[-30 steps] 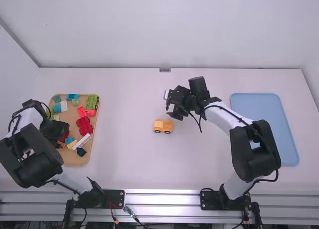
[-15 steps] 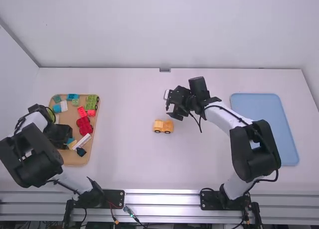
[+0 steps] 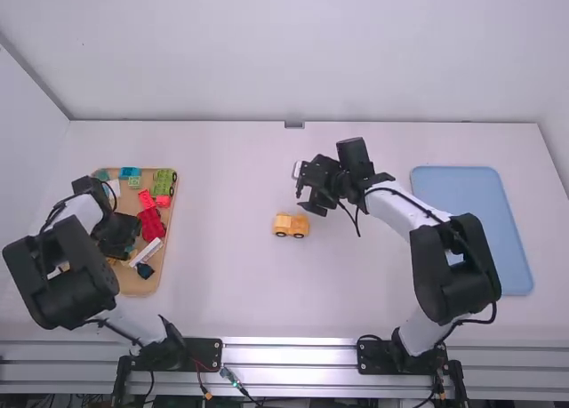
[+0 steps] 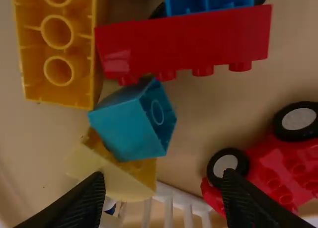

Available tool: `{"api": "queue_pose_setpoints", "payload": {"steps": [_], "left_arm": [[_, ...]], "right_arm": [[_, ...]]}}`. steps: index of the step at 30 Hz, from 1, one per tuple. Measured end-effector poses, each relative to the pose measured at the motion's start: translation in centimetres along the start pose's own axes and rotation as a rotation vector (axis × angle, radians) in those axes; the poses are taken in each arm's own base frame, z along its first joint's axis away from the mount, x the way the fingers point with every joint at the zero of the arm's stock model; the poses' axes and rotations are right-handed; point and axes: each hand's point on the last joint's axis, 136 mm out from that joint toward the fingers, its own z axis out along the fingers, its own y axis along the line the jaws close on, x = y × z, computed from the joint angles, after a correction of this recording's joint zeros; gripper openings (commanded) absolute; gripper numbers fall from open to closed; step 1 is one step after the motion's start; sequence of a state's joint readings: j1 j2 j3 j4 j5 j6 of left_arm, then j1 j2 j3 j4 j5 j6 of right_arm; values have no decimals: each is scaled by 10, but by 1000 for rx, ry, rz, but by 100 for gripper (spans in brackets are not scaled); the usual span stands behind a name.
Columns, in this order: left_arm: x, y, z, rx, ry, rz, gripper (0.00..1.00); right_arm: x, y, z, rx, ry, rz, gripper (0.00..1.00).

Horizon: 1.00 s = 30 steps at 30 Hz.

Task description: Assemble lego blocks to make yellow taxi

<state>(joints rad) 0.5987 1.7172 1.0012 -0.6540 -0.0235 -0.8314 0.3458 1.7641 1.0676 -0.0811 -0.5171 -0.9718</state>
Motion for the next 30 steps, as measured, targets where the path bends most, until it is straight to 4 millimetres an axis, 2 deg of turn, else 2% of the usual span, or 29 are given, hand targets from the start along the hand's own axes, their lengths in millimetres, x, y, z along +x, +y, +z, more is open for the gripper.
{"api": "queue_pose_setpoints", "payload": {"steps": [15, 22, 30], "left_arm": [[8, 17, 5, -64, 13, -115, 63], [7, 17, 14, -49, -14, -138, 62], [10, 20, 27, -30, -29, -140, 53]], "right_arm": [[0, 0, 0, 0, 0, 1, 99], [0, 0, 0, 0, 1, 1, 99], [0, 0, 0, 0, 1, 1, 99]]}}
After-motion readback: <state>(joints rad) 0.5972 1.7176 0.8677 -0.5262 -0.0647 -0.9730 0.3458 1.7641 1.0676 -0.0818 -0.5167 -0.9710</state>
